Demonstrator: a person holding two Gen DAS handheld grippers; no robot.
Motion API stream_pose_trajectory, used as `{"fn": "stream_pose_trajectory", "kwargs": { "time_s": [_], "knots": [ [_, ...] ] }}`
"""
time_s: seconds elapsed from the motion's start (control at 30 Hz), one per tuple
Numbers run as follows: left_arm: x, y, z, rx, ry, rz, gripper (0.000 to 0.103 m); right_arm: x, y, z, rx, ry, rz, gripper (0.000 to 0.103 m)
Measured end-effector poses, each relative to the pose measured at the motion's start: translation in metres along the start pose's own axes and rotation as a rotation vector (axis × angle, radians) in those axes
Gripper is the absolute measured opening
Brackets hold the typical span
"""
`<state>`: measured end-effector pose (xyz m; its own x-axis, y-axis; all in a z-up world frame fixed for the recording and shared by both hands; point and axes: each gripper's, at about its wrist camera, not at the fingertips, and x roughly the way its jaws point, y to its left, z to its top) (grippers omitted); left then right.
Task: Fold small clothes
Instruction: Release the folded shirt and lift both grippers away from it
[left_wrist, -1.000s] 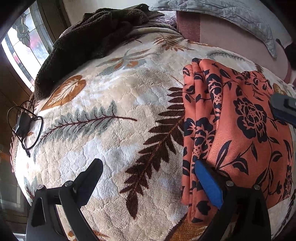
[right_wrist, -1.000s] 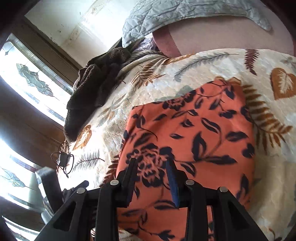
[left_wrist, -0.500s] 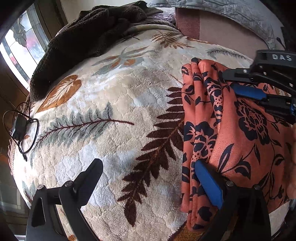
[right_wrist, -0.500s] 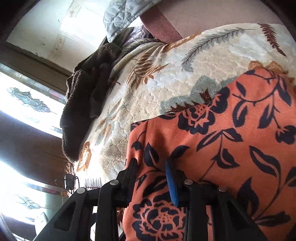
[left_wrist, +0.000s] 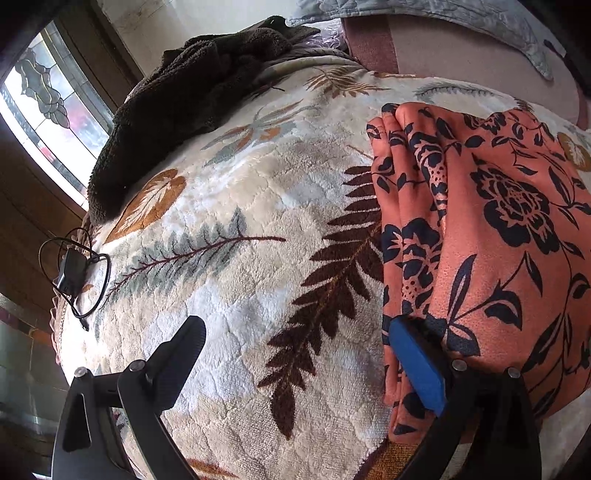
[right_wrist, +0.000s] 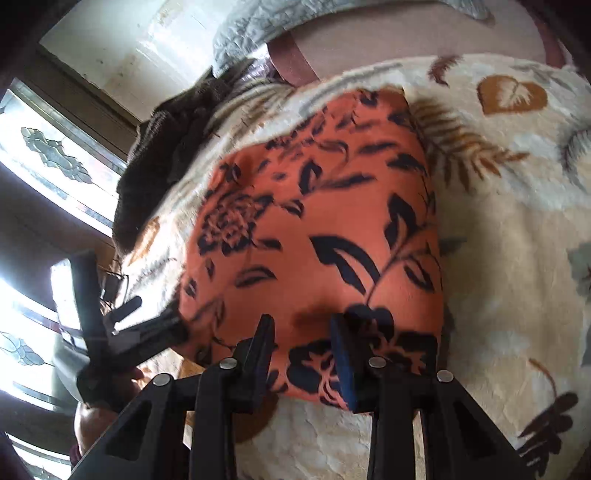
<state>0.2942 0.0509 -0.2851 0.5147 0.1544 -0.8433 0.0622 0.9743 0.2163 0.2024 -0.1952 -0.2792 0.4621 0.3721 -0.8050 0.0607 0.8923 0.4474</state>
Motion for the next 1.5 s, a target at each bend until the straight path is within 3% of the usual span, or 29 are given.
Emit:
{"fn": "stream_pose_trajectory", "kwargs": {
  "time_s": [0.17, 0.37, 0.4, 0.43, 0.5, 0.67, 1.0, 1.5],
  "knots": [
    [-0.017, 0.008, -0.004, -0.047, -0.037, -0.005, 0.1, -0.018, 0.003, -0.004, -0.003, -0.014, 0.017, 0.035],
    [-0.071, 0.017, -0.017, -0.099, -0.143, -0.002, 0.1, -0.071, 0.007, -0.012, -0.042, -0.093, -0.005, 0.035],
    [-0.081, 0.018, -0.019, -0.109, -0.156, -0.01, 0.1, -0.081, 0.007, -0.014, -0.046, -0.113, -0.018, 0.039],
    [-0.091, 0.019, -0.022, -0.119, -0.17, -0.019, 0.1, -0.091, 0.007, -0.016, -0.052, -0.134, -0.035, 0.059],
    [-0.111, 0.019, -0.025, -0.127, -0.201, -0.037, 0.1, -0.111, 0.009, -0.021, -0.066, -0.194, -0.055, 0.074],
    [-0.162, 0.02, -0.03, -0.137, -0.288, -0.081, 0.1, -0.154, 0.015, -0.03, -0.105, -0.277, -0.077, 0.074],
    [-0.243, 0.019, -0.042, -0.111, -0.422, -0.106, 0.1, -0.221, 0.022, -0.049, -0.113, -0.411, -0.03, 0.074],
    [-0.306, 0.005, -0.055, -0.058, -0.515, -0.08, 0.1, -0.27, 0.036, -0.069, -0.167, -0.533, -0.006, 0.074]
  ]
}}
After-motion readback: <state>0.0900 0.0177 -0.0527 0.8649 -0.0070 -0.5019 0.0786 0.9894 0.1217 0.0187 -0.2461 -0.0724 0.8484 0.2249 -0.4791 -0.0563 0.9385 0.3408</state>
